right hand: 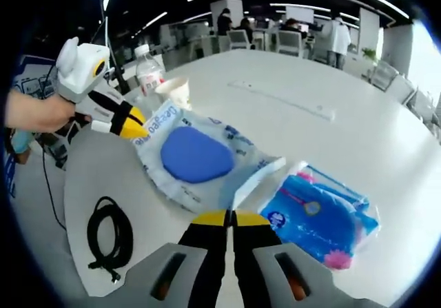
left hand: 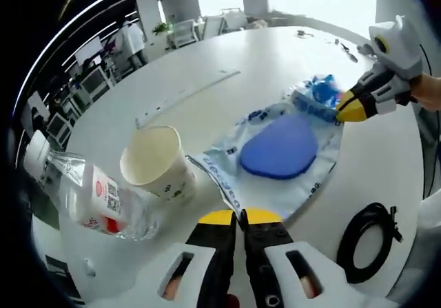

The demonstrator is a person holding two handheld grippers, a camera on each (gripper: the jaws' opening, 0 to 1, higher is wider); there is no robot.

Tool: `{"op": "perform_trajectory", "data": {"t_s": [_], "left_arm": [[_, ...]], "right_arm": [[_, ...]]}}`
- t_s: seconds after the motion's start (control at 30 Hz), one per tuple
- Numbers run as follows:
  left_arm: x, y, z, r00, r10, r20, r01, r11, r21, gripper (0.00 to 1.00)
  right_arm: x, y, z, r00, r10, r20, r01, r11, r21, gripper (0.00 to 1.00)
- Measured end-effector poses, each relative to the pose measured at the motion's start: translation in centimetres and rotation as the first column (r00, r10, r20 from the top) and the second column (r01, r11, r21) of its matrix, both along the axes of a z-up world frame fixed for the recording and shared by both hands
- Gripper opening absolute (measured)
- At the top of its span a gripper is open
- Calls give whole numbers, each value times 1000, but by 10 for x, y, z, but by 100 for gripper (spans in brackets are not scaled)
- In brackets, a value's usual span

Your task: Arrange the tabletop items into an orderly group along one side of the table until the central work area is clear of visible clutter.

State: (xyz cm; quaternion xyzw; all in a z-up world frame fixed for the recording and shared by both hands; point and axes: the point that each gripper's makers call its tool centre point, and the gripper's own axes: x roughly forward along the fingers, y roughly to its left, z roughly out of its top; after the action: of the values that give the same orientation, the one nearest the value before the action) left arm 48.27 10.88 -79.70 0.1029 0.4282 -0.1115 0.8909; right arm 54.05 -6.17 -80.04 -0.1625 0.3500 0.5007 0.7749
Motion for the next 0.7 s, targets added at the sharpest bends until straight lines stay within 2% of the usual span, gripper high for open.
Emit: {"op": "perform_trajectory", "data": {"t_s": [0.7], "left_arm": [[18, 8, -13, 1000, 18, -7, -18, 1000, 12, 0]], "right_arm": [[15, 7, -9, 999, 0, 33, 0, 1000, -11, 0]]}}
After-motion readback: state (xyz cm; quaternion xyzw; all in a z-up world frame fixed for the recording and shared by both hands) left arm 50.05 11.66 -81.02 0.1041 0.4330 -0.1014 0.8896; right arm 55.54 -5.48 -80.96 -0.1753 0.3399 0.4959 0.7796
